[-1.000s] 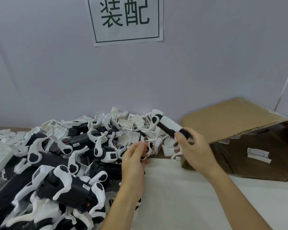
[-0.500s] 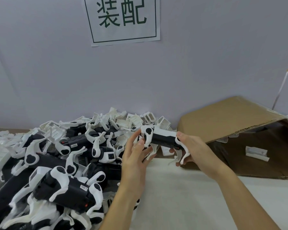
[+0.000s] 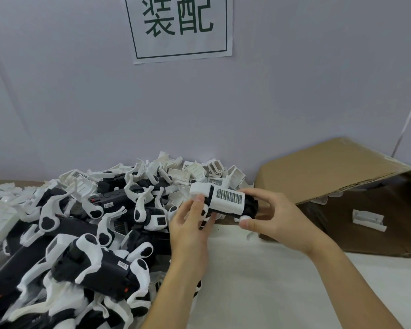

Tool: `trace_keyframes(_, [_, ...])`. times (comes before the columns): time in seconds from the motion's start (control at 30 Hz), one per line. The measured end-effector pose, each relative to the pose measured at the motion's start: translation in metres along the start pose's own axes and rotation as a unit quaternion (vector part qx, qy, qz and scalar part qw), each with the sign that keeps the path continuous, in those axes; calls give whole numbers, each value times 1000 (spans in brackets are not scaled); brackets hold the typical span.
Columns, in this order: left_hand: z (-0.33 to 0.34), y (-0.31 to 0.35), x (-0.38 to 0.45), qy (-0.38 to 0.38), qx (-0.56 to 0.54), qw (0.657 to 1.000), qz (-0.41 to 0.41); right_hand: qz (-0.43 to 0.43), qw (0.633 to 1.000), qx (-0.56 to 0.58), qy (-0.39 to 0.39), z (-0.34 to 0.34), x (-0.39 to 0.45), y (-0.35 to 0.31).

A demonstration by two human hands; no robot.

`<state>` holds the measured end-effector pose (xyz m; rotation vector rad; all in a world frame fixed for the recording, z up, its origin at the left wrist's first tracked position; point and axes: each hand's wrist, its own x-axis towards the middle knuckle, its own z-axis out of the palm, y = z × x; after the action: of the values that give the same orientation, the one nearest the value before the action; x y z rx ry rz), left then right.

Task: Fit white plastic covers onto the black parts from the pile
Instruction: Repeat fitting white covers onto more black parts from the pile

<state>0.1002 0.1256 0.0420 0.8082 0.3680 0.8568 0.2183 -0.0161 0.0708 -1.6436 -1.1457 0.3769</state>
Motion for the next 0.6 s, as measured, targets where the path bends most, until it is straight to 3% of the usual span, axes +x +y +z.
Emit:
trace_keyframes(0.2, [3,-3,2,62,-20,998,26,21,970,-226,82,25,10,-2])
trace_keyframes(0.33, [3,-4,3,79,-25,996,30,15,959,-270,81,50,11,2])
trace_keyframes(0.5, [4,-3,1,62,-18,998,19,17,947,-276,161,51,12,11])
trace_keyframes(0.6, [3,1,0,67,-47,997,-8,87,939,-270,192,46,12,18])
